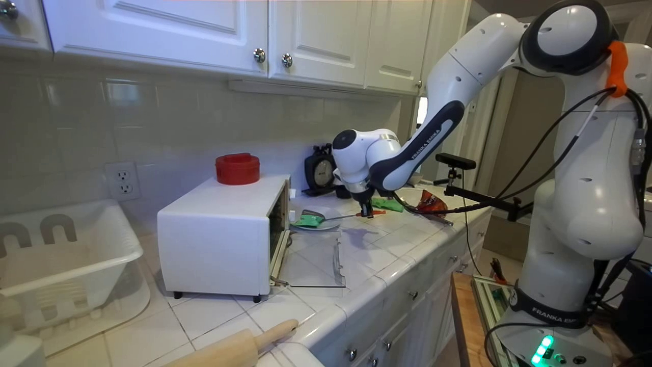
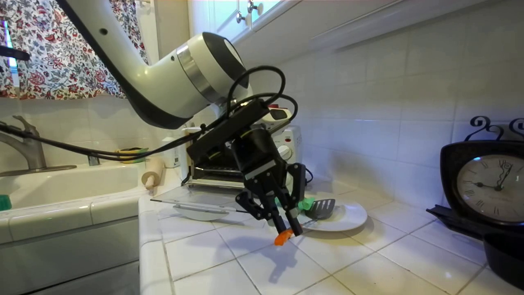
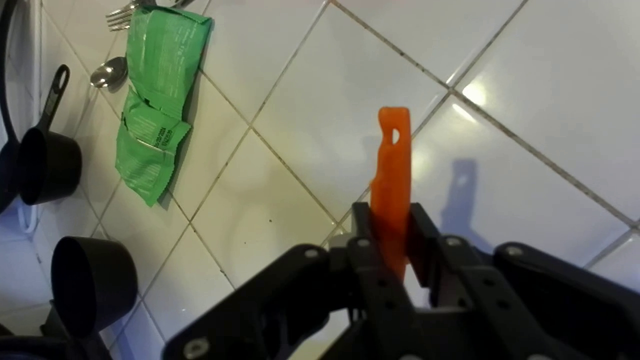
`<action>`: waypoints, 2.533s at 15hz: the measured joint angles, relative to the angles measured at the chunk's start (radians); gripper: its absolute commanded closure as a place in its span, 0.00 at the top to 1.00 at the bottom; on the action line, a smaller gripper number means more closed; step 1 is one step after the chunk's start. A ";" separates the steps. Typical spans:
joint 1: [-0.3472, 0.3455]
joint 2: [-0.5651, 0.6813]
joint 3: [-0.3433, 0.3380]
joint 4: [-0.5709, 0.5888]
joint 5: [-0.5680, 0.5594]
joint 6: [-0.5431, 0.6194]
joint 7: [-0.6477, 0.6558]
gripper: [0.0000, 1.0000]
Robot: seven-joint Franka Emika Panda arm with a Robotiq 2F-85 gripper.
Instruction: Use the spatula to pick up the green packet and put it into the microwave
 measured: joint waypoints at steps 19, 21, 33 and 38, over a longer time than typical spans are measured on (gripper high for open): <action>0.008 0.006 0.036 0.001 0.077 -0.101 -0.086 0.05; 0.008 0.006 0.037 0.003 0.116 -0.121 -0.121 0.05; 0.002 0.007 0.035 0.049 0.322 -0.214 -0.305 0.05; -0.009 0.007 0.028 0.064 0.405 -0.216 -0.364 0.05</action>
